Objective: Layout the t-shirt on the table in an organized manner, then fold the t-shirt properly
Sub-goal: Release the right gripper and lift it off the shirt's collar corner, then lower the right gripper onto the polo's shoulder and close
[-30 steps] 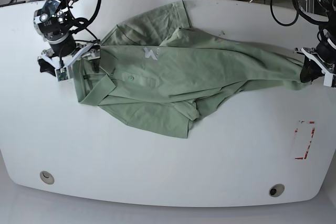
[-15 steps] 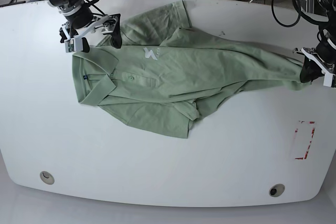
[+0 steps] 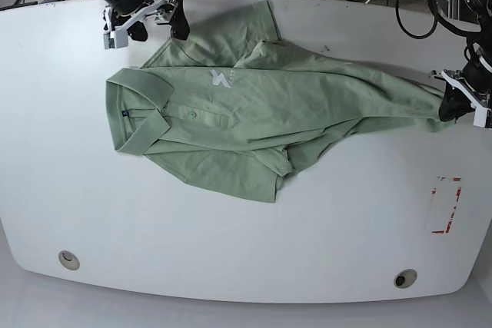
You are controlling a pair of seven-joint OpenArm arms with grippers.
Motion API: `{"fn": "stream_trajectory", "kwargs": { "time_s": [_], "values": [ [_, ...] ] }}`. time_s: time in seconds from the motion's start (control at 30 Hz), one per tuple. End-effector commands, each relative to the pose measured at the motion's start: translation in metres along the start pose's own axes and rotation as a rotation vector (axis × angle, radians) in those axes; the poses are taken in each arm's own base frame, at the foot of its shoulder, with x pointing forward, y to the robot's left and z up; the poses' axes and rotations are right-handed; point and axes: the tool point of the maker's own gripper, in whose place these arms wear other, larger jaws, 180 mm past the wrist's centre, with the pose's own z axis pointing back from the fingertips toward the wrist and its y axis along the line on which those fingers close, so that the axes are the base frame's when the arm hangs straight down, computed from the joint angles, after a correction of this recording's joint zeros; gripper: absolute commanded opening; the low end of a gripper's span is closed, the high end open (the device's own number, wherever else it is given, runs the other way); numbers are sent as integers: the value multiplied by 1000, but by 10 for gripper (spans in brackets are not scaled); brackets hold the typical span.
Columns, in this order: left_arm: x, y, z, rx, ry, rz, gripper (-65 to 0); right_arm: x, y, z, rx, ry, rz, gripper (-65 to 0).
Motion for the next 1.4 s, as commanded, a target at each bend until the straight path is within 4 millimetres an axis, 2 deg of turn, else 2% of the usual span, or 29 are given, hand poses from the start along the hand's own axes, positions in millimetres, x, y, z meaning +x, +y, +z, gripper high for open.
{"fn": "stream_trajectory", "kwargs": {
  "time_s": [0.0,0.2,0.33,0.57,0.87,1.2,1.37],
  "values": [
    [17,4,4,6,-48,-22,-650,4,2,-1,21,-30,-14,0],
    [16,4,4,6,-46,-22,-650,-4,1,-7,32,-9,-42,0],
    [16,4,4,6,-46,-22,-650,-10,14,-19,82,16,-45,0],
    [16,4,4,6,-45,-22,-650,-14,33,-29,141,37,-31,-6],
    [15,3,5,6,-43,-22,-650,0,38,-37,157,15,-8,-206],
    [14,3,4,3,-41,-23,-650,6,23,-52,161,28,-12,-350],
    [14,2,4,3,-41,-22,-650,6,19,-55,159,34,-15,-523]
  ]
}}
